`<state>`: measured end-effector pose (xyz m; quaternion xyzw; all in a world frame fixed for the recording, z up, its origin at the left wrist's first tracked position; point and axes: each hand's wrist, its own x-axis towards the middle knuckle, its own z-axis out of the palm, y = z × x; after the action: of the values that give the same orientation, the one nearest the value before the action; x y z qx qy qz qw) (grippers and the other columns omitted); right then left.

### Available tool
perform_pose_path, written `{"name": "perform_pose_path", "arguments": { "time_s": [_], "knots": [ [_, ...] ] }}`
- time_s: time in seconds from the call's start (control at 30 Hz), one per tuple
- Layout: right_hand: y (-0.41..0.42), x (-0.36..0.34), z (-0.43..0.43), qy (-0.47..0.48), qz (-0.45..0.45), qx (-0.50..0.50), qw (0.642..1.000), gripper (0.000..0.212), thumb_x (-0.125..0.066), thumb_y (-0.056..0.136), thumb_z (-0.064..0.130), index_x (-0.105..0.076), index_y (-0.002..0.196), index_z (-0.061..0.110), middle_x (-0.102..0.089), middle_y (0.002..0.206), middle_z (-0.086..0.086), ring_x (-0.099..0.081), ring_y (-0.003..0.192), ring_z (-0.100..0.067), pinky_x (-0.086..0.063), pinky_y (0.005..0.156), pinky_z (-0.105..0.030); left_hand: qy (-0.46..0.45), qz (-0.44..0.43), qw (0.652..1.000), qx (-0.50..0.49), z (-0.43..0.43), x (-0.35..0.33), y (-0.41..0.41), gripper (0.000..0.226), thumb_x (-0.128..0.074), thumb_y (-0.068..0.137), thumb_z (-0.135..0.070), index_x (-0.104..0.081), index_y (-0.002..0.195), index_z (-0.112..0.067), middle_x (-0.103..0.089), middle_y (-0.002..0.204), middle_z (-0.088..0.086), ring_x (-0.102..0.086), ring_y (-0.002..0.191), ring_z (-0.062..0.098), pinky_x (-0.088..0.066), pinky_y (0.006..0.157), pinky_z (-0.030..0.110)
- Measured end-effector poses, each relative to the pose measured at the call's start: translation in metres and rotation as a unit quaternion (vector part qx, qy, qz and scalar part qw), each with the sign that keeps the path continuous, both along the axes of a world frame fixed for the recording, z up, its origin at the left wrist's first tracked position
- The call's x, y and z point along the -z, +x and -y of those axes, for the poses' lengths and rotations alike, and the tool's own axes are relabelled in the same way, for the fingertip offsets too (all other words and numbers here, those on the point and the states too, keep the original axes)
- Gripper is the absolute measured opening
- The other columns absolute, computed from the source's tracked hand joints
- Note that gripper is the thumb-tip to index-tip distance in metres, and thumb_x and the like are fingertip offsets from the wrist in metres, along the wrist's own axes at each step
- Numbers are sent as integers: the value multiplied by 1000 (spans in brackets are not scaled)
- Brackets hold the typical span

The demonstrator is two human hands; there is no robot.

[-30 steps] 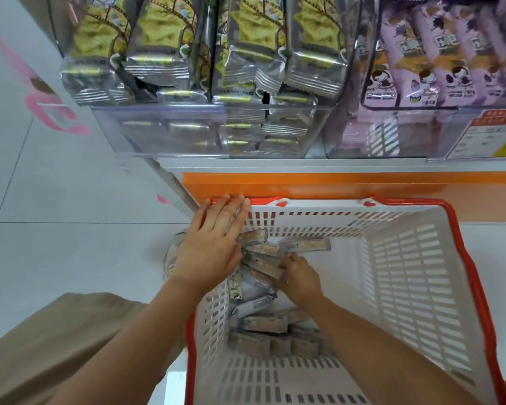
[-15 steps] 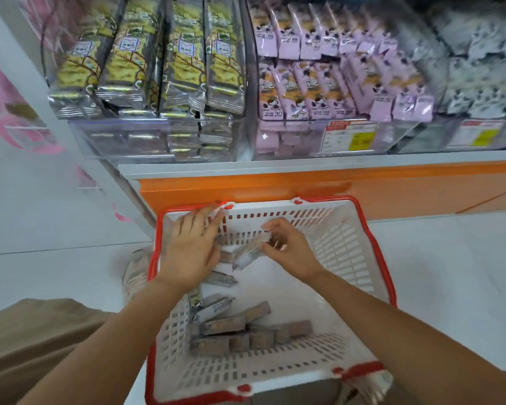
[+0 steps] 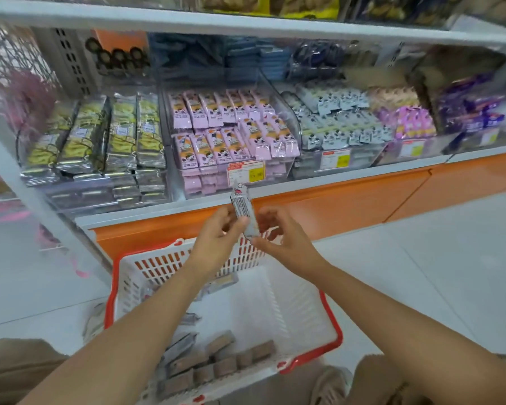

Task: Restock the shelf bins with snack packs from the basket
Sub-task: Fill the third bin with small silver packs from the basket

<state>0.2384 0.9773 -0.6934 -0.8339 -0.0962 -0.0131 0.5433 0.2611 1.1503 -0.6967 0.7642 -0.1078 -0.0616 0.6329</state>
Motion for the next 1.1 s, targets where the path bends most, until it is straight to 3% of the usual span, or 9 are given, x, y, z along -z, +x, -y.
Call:
{"name": "perform_pose_path", "arguments": {
  "time_s": [0.07, 0.13, 0.2, 0.33, 0.4, 0.5, 0.67, 0.87, 1.1],
  "knots": [
    [-3, -14, 14, 2, 21, 15, 1000, 37, -75, 84, 13, -52, 112, 18, -65, 103, 3, -61, 88, -8, -51, 76, -32, -3, 9, 1000, 7, 18, -14, 2, 27, -55, 100, -22, -59, 126, -16, -69, 117, -3, -65, 108, 9, -51, 98, 36],
    [-3, -33, 30, 3, 49, 30, 998, 32, -74, 85, 11, -53, 108, 18, -65, 98, 1, -61, 84, -7, -49, 72, -21, 15, 41, 999, 16, 32, -27, 7, 29, -54, 101, -30, -58, 127, -18, -67, 121, -4, -61, 114, 10, -48, 102, 42],
    [2, -53, 47, -7, 81, 53, 995, 30, -74, 85, 12, -55, 107, 18, -65, 96, 1, -60, 83, -6, -46, 71, -16, 105, 139, 985, -7, 41, -37, 19, 42, -47, 100, -46, -57, 131, -20, -62, 130, -3, -54, 124, 16, -41, 108, 47],
    [33, -87, 88, -32, 140, 141, 980, 27, -74, 85, 13, -57, 106, 15, -61, 85, -2, -55, 73, -5, -45, 65, -17, 308, 322, 890, -95, 38, -51, 49, 49, -40, 95, -36, -53, 137, -15, -50, 144, 5, -34, 140, 25, -16, 117, 42],
    [55, -98, 106, -65, 153, 183, 969, 23, -73, 86, 17, -58, 104, 19, -55, 79, 4, -51, 68, -3, -44, 62, -18, 390, 332, 851, -114, 30, -50, 60, 53, -38, 95, -35, -47, 142, -12, -45, 148, 9, -30, 143, 29, -8, 120, 43],
    [92, -111, 123, -122, 172, 218, 953, 19, -71, 88, 22, -61, 103, 20, -52, 78, 4, -51, 68, -10, -44, 61, -21, 452, 316, 827, -111, 20, -38, 72, 62, -31, 96, -40, -42, 146, -6, -46, 148, 13, -34, 141, 29, -10, 122, 45],
    [158, -115, 126, -222, 152, 246, 931, 25, -70, 88, 25, -66, 110, 15, -58, 86, -3, -55, 75, -18, -51, 72, -37, 470, 322, 812, -123, 20, -26, 77, 59, -36, 96, -37, -45, 145, -4, -49, 146, 13, -40, 139, 29, -19, 116, 42],
    [225, -106, 116, -300, 154, 257, 906, 28, -68, 89, 24, -70, 115, 15, -69, 101, -13, -62, 82, -23, -50, 82, -34, 455, 335, 814, -133, 24, -25, 80, 58, -37, 94, -36, -49, 141, -3, -51, 144, 12, -42, 137, 30, -24, 115, 43],
    [252, -95, 109, -322, 144, 264, 898, 33, -72, 86, 24, -71, 115, 7, -60, 115, -19, -58, 107, -35, -46, 100, -40, 460, 336, 814, -115, 19, -23, 82, 62, -37, 95, -42, -47, 143, -3, -50, 145, 12, -41, 138, 32, -25, 114, 44]
  ]
}}
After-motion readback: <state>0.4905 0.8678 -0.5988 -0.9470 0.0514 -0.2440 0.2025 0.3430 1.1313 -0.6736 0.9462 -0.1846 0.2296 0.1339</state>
